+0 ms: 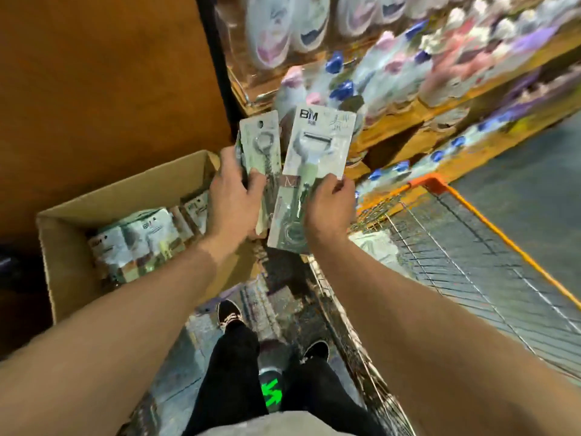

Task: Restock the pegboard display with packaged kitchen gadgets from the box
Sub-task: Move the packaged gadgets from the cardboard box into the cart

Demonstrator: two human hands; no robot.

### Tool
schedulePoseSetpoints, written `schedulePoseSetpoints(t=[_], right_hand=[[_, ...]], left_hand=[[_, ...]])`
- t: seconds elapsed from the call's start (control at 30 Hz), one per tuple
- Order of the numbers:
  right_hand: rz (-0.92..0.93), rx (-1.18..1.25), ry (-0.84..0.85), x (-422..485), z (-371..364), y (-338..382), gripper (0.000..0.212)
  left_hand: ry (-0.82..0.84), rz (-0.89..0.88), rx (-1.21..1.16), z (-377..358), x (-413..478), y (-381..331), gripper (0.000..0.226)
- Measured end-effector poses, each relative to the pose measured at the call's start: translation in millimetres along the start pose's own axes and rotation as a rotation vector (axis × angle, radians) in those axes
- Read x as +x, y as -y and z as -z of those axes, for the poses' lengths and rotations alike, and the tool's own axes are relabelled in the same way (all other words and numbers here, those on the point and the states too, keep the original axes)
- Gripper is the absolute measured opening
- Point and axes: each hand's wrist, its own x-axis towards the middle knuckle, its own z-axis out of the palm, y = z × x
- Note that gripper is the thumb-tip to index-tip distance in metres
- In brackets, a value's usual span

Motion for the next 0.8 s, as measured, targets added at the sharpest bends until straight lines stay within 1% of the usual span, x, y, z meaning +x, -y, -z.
schedulePoseSetpoints(t=[0.03,0.1,0.23,0.33,0.43,0.5,0.53,0.6,0.67,0.73,0.8], right_hand=[[-0.016,0.039,-0.057,9,15,-3,0.023],[-0.065,0.095,-0.170,30,61,-16,0.020],[-0.233,0.201,-0.324,56,153,-77,0.020],[-0.377,0.184,-0.366,58,197,-134,0.019],[-0.540,0.167,-0.309,57,214,-197,0.021],[-0.643,0.165,-0.218,56,217,-234,0.030],[-0.664,0.139,-0.161,55,217,-245,0.035],[-0.682,0.093,-0.078,56,213,-263,0.041],[-0.708,0.117,-0.016,60,202,-271,0.045],[-0.746,0.170,0.054,69,184,-278,0.046],[-0.746,0.091,0.083,76,173,-276,0.047]], left_hand=[[0.028,-0.014,-0.004,-11,-3,-14,0.033],[0.117,-0.102,0.002,-48,-16,-49,0.035],[0.388,-0.282,0.081,-130,-52,-97,0.042],[0.566,-0.364,0.208,-185,-81,-99,0.039],[0.746,-0.343,0.355,-232,-110,-82,0.041],[0.868,-0.255,0.437,-258,-125,-69,0.037],[0.914,-0.205,0.471,-267,-126,-61,0.036],[0.984,-0.124,0.528,-284,-124,-42,0.042],[1.052,-0.083,0.545,-297,-117,-24,0.049],[1.075,-0.052,0.529,-300,-106,-14,0.054],[1.002,-0.044,0.484,-299,-97,-13,0.059]])
